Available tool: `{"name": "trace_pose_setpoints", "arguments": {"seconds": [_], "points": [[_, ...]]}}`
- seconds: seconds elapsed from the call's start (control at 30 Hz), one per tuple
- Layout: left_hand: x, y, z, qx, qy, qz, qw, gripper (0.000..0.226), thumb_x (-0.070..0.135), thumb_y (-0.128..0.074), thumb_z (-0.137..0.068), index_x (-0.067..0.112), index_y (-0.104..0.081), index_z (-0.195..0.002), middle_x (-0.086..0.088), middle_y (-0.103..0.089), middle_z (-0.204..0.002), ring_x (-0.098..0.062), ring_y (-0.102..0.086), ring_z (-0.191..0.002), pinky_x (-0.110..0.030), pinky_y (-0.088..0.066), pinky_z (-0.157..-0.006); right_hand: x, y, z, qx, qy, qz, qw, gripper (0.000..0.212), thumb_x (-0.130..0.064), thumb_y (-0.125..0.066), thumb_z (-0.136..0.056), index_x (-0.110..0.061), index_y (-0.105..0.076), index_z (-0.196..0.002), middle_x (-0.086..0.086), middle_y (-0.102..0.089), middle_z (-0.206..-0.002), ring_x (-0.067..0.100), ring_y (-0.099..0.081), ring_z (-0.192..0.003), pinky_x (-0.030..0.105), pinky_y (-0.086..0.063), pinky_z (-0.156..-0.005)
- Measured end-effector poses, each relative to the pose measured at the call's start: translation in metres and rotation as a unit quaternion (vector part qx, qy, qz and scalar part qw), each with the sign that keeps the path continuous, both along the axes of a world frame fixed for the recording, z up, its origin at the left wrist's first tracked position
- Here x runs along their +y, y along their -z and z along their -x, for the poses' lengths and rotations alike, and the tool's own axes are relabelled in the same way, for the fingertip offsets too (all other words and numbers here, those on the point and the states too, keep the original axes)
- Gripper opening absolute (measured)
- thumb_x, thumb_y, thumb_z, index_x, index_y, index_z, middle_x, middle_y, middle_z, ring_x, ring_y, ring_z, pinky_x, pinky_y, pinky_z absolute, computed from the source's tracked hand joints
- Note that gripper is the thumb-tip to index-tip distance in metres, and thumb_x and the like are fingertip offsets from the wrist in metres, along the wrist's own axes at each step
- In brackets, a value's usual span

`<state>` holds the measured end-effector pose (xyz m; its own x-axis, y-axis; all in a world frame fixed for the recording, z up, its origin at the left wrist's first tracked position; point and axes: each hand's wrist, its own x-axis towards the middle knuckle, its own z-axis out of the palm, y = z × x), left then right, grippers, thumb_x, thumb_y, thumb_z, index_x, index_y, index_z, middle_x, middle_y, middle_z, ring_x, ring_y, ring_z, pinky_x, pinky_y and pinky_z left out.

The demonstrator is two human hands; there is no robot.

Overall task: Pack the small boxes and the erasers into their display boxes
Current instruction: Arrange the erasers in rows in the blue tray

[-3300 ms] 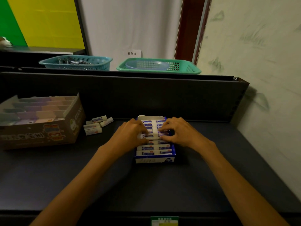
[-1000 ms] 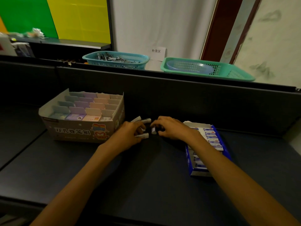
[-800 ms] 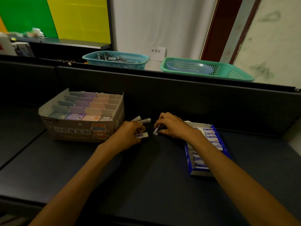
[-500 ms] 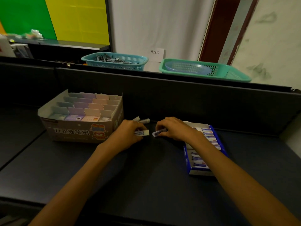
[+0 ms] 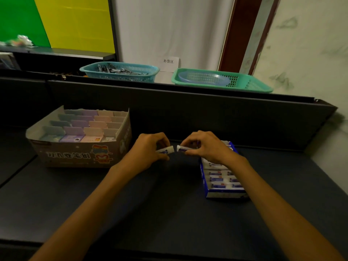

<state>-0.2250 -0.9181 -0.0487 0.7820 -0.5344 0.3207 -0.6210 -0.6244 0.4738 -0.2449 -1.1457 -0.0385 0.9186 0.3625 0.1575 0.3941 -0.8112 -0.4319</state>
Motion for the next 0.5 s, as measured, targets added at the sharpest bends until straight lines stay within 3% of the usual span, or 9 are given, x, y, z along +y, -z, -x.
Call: {"name": "trace_pose_setpoints", "arguments": {"seconds": [0.13, 0.3, 0.5], "points": [[-0.012, -0.001, 0.005, -0.011, -0.001, 0.016, 1.0, 0.04, 0.019, -0.076, -0.074, 0.018, -0.059, -0.111, 0.014, -0.051, -0.101, 0.008, -0.047, -0.07, -0.009, -0.042, -0.064, -0.013, -0.002, 0.01, 0.009, 0.017, -0.038, 0.999, 0.028, -0.017, -0.069, -0.085, -0.021, -0.064, -0.112, -0.017, -0.052, -0.097, -0.012, -0.049, -0.084, 0.008, -0.041, -0.069], [-0.025, -0.003, 0.006, -0.001, 0.01, 0.025, 1.0, 0.037, 0.019, -0.077, -0.073, 0.022, -0.062, -0.107, 0.004, -0.059, -0.108, -0.006, -0.058, -0.091, -0.028, -0.054, -0.083, -0.031, -0.001, 0.019, 0.007, 0.044, -0.08, 0.996, 0.031, -0.023, -0.073, -0.081, -0.029, -0.064, -0.11, -0.016, -0.057, -0.096, 0.004, -0.055, -0.082, 0.017, -0.046, -0.068], [-0.041, -0.013, 0.015, 0.017, 0.035, 0.029, 0.999, 0.027, 0.012, -0.074, -0.077, 0.025, -0.065, -0.099, 0.011, -0.056, -0.106, -0.004, -0.059, -0.094, -0.024, -0.052, -0.084, -0.051, -0.003, 0.031, 0.025, 0.055, -0.127, 0.99, 0.028, -0.024, -0.071, -0.083, -0.034, -0.061, -0.106, -0.016, -0.059, -0.092, -0.003, -0.058, -0.081, 0.011, -0.048, -0.069]]}}
